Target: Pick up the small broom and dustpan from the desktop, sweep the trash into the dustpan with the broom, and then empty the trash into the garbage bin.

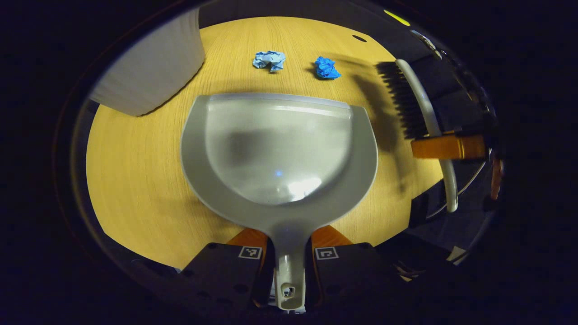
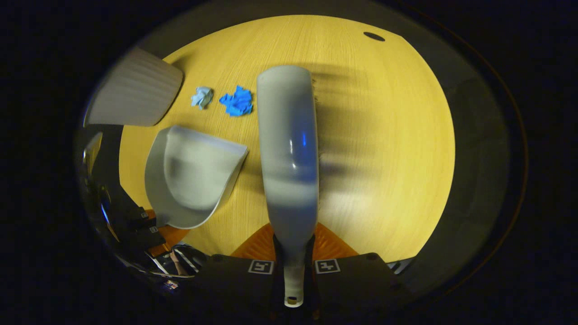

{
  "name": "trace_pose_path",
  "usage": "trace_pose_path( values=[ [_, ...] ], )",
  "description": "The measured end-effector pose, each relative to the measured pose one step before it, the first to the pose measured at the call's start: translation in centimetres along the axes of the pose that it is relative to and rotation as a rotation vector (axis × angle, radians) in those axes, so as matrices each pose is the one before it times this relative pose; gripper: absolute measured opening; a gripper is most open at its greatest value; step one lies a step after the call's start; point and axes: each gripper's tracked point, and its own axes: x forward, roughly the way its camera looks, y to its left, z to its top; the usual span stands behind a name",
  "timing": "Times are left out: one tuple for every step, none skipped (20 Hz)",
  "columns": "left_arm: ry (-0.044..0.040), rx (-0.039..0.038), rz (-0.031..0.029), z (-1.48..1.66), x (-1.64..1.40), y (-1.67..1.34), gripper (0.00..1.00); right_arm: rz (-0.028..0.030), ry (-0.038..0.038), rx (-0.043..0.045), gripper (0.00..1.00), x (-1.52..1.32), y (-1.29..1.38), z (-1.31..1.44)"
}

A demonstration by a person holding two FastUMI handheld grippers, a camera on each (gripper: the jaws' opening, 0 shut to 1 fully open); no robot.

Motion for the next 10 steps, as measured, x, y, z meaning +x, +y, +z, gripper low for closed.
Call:
trace_pose_path(
  values=[
    [0.00366, 0.00989, 0.00476, -0.323, -0.226, 0.416, 0.27, -0.03488, -0.03037, -0.04406, 0.18, -0.532, -0.852, 2.449],
    [-0.00067, 0.01743, 0.00988, -0.140, -0.200, 0.466, 0.27, -0.03853, -0.03857, -0.05365, 0.18, -0.668, -1.046, 2.752],
    [0.00069, 0.02801, 0.01747, -0.200, -0.095, 0.617, 0.26, -0.04797, -0.04737, -0.06615, 0.19, -0.231, -1.271, 3.012],
    [-0.00233, 0.02530, 0.02578, -0.013, 0.094, 0.786, 0.26, -0.05427, -0.05707, -0.08160, 0.19, 0.123, -1.218, 3.269],
    [-0.00047, 0.02004, 0.02108, -0.081, 0.143, 0.623, 0.26, -0.05927, -0.03500, -0.09992, 0.18, 0.411, -1.340, 2.630],
    [0.00596, 0.00257, 0.00660, 0.018, 0.194, 0.355, 0.26, -0.02571, -0.01066, -0.08800, 0.18, 0.360, -0.662, 1.782],
    [0.00876, -0.01216, -0.01312, -0.202, 0.186, -0.111, 0.26, 0.01870, 0.01515, -0.04980, 0.18, 0.505, 0.790, 0.840],
    [0.01100, -0.00880, -0.01921, -0.095, 0.088, -0.242, 0.27, 0.02992, 0.02323, -0.03296, 0.18, 1.272, 1.353, 0.440],
    [0.00552, -0.00298, -0.00547, -0.142, 0.104, 0.038, 0.26, 0.02613, 0.02078, -0.02810, 0.18, 0.804, 1.032, 0.422],
    [0.00986, 0.00223, 0.01168, -0.099, 0.081, 0.233, 0.27, -0.00079, 0.02631, -0.04311, 0.18, 0.629, 0.415, 0.067]
  ],
)
